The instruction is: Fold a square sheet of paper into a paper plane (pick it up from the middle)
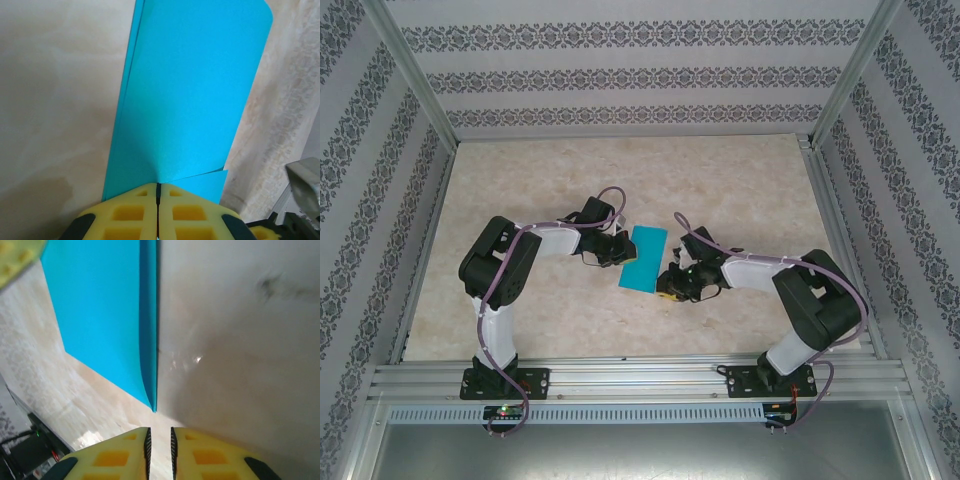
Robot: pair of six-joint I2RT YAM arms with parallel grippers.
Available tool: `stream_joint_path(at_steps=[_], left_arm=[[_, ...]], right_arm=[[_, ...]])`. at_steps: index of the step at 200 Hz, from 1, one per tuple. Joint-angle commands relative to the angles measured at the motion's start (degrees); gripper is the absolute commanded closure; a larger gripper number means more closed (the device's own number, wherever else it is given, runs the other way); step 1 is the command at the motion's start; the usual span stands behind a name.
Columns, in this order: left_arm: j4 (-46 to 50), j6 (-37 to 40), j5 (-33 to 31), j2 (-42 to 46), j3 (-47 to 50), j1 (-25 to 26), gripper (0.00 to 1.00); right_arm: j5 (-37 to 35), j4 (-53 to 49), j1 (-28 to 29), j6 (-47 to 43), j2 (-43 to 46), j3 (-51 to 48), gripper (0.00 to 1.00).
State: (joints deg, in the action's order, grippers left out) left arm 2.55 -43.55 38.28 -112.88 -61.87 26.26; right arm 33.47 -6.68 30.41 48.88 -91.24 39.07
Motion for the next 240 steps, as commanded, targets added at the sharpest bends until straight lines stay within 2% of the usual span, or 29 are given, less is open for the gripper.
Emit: stream_joint_path(at_steps=[1,35,87,140,183,240], left_arm=[[3.4,-1.6,-3.8,1.3,1.0,0.3,0.9],[2.6,-2.6,-2.9,2.4,0.4,0.3,0.89],[3.9,-1.9,-3.0,2.8,-0.3,0.3,0.88],[4.0,-1.8,-3.0,2.7,-0.3,0.3,0.88],[4.4,-1.6,-3.1,2.6,-0.7,0.3,0.88],[4.4,-1.9,-3.8,3.5,-0.2,0.3,0.88]], right_arm=[[-3.6,-1.7,-1.3,-0.6,1.2,3.3,0.78],[-5.1,0.8,-1.7,1.9,-2.4,7.0,0.69],[-5.5,4.2,-1.7,5.4,-8.1,9.2,0.69],[-5.2,6.8,-1.7,6.9,-9.8,8.1,0.68],[-3.5,12.5,-1.7,9.4,-10.2,6.6,0.73],[-3.4,16.0,-1.9,9.5,-9.9,5.4,0.71]])
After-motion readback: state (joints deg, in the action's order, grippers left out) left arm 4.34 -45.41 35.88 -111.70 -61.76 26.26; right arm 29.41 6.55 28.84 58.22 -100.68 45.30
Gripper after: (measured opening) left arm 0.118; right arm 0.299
